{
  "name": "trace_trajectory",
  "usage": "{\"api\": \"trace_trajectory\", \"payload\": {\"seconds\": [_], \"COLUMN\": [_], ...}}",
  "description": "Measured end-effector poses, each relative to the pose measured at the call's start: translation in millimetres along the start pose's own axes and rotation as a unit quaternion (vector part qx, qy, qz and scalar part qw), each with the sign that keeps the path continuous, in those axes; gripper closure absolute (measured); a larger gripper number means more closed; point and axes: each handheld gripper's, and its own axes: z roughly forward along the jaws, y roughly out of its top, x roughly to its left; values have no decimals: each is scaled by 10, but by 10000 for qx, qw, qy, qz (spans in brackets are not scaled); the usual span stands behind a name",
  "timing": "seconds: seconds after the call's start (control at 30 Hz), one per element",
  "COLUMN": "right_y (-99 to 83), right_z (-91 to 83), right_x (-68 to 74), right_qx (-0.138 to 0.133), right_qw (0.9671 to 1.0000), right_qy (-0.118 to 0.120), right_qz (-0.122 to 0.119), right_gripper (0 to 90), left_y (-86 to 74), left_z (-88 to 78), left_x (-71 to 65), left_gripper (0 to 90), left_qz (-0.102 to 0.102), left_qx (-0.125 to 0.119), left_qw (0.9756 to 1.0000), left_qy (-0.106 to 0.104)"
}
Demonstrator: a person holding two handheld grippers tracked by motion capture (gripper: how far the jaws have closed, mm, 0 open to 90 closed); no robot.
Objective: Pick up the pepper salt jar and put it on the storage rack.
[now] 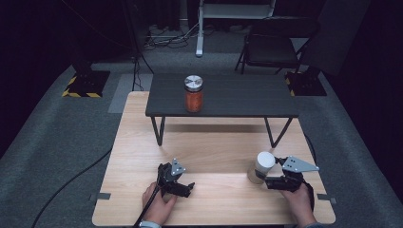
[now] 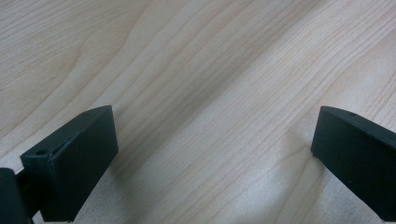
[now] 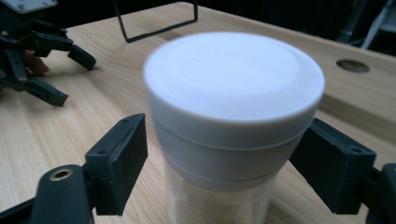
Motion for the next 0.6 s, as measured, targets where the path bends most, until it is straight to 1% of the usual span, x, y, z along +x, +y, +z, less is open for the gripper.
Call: {"api": "trace_trajectory", "payload": {"seconds": [0.03,0.13,0.23,0.6], "right_y": [-6,-23,-14,10], "right_z": [8,10,8,3], "right_x": [-11,-10,16,12], "right_qx": [-15,-97,-77,-53], "right_qw": [10000,9999,10000,10000], "right_qy": [17,17,-37,-18], "right_qz": [43,20,-38,-44], "right_gripper": [251,330,339,341], "left_y": [0,1,1,2], "left_z": [0,0,0,1], "left_x": [0,1,1,2], "left_gripper": [5,5,4,5], "left_qz": [1,2,3,2], "left_qx": [1,1,1,3], "left_qw": [10000,10000,10000,10000], "left_qy": [0,0,-1,-2]}}
